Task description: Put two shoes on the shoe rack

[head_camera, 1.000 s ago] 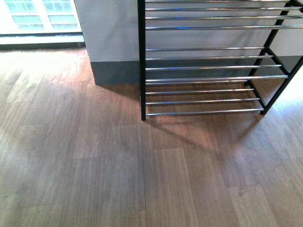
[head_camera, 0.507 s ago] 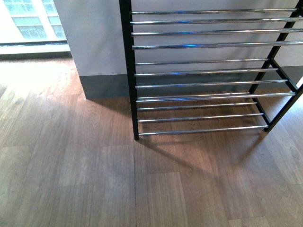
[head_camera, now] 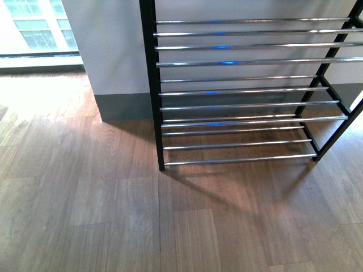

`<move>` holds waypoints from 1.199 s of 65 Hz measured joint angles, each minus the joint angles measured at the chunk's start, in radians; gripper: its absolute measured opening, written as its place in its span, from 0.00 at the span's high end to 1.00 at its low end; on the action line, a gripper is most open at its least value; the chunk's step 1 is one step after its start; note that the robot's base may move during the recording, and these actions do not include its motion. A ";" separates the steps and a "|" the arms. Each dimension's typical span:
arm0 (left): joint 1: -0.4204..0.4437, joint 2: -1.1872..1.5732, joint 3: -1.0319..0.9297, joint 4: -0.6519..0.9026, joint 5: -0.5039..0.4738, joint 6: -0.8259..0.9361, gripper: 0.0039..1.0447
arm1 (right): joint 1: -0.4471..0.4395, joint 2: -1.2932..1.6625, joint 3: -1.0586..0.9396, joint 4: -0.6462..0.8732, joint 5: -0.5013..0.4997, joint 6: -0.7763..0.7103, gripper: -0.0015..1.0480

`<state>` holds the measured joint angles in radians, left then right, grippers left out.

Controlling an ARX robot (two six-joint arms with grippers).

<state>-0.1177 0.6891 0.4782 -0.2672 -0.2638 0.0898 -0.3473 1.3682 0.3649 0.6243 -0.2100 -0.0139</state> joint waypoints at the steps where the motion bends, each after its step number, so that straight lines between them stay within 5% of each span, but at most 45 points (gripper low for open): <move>1: 0.000 0.000 0.000 0.000 0.000 0.000 0.98 | 0.000 0.000 0.000 0.000 0.000 0.000 0.98; 78: 0.000 0.000 0.000 0.000 -0.001 0.000 0.98 | 0.000 0.000 0.000 0.000 0.000 0.000 0.98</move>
<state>-0.1177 0.6888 0.4782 -0.2672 -0.2649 0.0902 -0.3473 1.3682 0.3649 0.6243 -0.2104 -0.0135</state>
